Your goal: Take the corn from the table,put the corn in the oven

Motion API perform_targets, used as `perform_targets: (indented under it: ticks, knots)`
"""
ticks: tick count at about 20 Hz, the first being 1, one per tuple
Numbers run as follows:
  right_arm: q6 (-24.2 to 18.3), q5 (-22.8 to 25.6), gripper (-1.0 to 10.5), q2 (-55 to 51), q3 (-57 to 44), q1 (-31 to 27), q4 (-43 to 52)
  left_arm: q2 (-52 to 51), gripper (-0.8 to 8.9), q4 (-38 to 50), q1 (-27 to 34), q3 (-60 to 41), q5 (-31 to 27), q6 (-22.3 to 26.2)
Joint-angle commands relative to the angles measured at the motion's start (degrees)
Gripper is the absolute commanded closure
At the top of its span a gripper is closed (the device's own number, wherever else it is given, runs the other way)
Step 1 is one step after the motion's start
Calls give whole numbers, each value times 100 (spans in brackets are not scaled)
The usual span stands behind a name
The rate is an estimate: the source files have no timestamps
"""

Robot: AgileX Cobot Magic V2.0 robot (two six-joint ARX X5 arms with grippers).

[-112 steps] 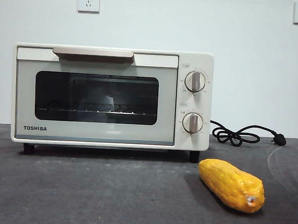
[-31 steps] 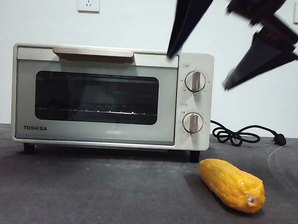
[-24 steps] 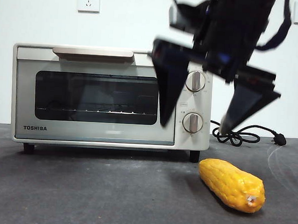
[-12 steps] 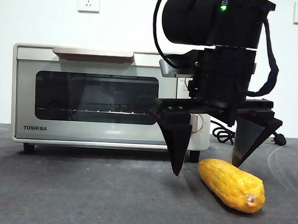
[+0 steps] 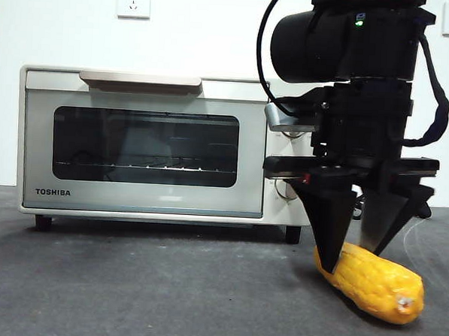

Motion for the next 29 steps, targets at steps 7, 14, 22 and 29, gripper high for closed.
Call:
perform_targets:
  ticks: [7, 14, 22, 29]
  knots:
    - [-116, -927, 958, -109, 24, 59, -77, 66, 818, 304, -17, -4, -258, 70]
    - [-48, -1353, 958, -1464, 79, 431, -109, 522, 819, 1810, -24, -4, -271, -111]
    - [208, -1429, 958, -3392, 247, 518, -295, 1451, 819, 2922, -28, -4, -621, -256]
    - [205, -1386, 958, -3766, 780, 518, -817, 2127, 819, 3071, -114, -4, -962, -234]
